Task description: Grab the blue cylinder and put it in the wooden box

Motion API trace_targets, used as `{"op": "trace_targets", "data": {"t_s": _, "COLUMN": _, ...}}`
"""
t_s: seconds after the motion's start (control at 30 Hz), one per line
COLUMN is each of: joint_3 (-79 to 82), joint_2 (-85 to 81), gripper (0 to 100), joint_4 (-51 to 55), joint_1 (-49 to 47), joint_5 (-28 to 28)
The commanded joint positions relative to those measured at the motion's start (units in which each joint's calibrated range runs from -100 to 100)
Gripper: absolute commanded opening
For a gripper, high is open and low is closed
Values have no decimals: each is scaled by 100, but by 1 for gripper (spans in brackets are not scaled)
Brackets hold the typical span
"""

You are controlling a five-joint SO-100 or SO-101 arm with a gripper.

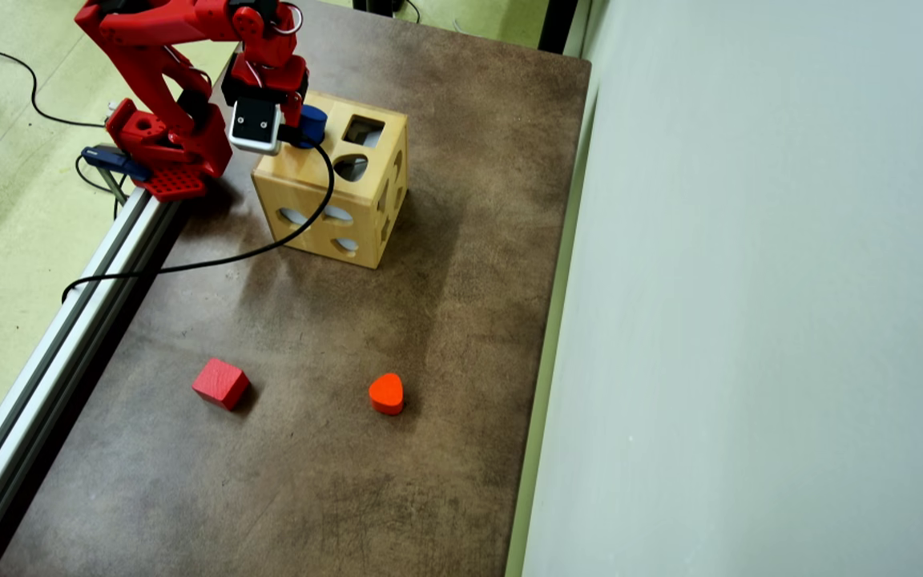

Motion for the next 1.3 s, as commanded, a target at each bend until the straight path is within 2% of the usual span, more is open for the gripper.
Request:
{"op": "trace_targets", "data": {"t_s": 0.0, "joint_3": -120, "joint_2": -332, "gripper": 4, "joint_4": -7, "joint_1": -6, "joint_5": -20}}
{"op": "trace_targets", "data": {"t_s": 0.2, "joint_3": -165, "joint_2": -451, "gripper": 4, "joint_4": -15, "joint_1": 670, "joint_5": 34}}
{"op": "trace_targets", "data": {"t_s": 0.5, "joint_3": -1722, "joint_2": -366, "gripper": 5, "joint_4": -64, "joint_1": 648, "joint_5": 39}}
{"op": "trace_targets", "data": {"t_s": 1.27, "joint_3": -1230, "joint_2": 271, "gripper": 5, "joint_4": -410, "joint_1": 715, "joint_5": -24}}
